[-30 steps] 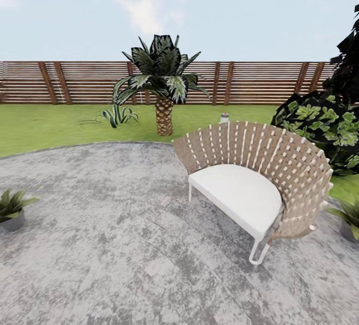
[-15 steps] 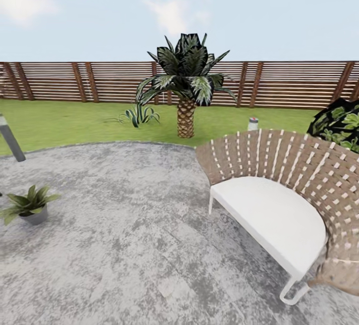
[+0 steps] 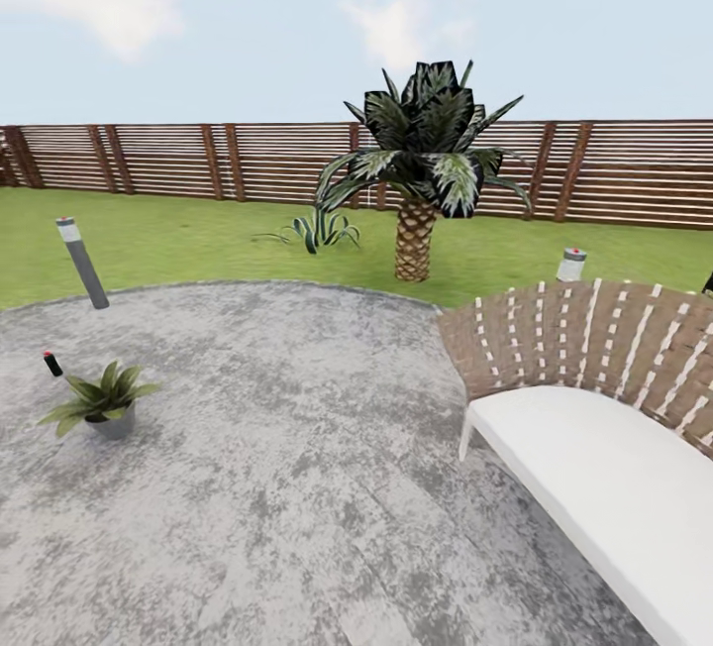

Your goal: Pick up the pesticide atomizer in the garden and spray insectifuge to fully cover both potted plants in the garden.

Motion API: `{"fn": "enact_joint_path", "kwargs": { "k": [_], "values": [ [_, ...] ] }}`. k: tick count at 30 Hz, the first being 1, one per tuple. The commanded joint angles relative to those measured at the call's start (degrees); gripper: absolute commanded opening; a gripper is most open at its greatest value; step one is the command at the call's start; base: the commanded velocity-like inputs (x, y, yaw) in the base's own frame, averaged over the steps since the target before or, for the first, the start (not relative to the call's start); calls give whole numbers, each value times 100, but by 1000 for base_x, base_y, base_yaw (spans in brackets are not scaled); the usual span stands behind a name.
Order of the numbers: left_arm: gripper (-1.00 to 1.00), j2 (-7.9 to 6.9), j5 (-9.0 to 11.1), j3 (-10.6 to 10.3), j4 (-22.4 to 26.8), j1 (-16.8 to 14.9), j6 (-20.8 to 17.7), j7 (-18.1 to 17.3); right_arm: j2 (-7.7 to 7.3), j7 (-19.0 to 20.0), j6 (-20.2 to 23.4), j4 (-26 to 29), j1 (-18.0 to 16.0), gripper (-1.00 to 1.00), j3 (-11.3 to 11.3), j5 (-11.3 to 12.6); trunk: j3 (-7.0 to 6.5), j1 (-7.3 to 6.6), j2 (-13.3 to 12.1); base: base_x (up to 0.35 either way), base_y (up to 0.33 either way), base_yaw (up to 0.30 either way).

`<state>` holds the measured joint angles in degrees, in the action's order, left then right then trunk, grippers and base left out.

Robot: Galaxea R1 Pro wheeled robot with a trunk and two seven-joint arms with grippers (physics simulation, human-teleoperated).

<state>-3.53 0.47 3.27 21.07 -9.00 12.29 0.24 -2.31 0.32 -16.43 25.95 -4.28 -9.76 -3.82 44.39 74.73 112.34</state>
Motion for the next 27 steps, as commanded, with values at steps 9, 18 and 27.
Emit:
{"fn": "enact_joint_path", "kwargs": {
  "k": [9,18,27],
  "values": [
    [100,1,0,7,-7,-5,19,2,3,3,-18,-3,-2,100,-27,-40,5,3,2,340,-12,277],
    [100,1,-2,3,-7,-5,19,2,3,3,-21,-3,-2,100,-27,-40,5,3,2,338,-97,277],
    [100,2,4,6,-7,-5,19,2,3,3,-19,-3,-2,100,-27,-40,5,3,2,336,-124,277]
  ]
}}
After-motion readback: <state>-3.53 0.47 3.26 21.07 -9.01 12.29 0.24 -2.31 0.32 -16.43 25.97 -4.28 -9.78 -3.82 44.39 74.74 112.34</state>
